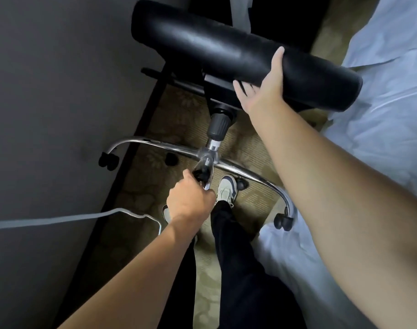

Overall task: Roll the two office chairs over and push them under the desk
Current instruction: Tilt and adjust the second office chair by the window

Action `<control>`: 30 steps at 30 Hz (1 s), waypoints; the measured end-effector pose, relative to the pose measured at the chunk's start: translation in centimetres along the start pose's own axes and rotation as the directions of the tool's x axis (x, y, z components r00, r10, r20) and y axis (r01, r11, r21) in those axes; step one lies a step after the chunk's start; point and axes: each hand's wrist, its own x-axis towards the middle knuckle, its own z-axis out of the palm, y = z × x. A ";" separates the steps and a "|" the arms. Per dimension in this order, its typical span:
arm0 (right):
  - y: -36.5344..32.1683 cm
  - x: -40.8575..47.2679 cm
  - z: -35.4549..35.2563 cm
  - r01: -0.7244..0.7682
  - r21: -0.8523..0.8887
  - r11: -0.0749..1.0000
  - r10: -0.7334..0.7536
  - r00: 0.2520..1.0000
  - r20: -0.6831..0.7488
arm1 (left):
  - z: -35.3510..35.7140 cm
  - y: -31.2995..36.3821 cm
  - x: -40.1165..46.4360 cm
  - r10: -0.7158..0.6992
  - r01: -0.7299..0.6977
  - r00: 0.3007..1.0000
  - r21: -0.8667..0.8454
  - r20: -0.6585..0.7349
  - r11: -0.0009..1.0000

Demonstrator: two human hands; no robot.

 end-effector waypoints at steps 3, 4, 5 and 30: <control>0.1 0.3 0.5 0.028 -0.024 0.999 -0.028 0.999 -0.019 | -0.1 0.1 0.2 0.015 -0.016 0.999 -0.030 -0.029 0.999; 0.3 0.3 0.7 0.023 -0.027 0.999 -0.024 0.999 -0.026 | -0.1 -0.2 0.1 0.007 -0.008 1.000 -0.051 -0.027 0.999; 0.2 0.4 0.9 0.025 -0.024 0.999 -0.026 0.999 -0.035 | -0.1 -0.2 0.0 0.008 -0.010 1.000 -0.071 -0.026 0.997; 11.8 -6.1 -3.4 0.365 -0.090 0.927 -0.374 0.919 -0.123 | 4.8 -13.6 -4.2 0.243 -0.236 0.969 -0.412 -0.035 0.880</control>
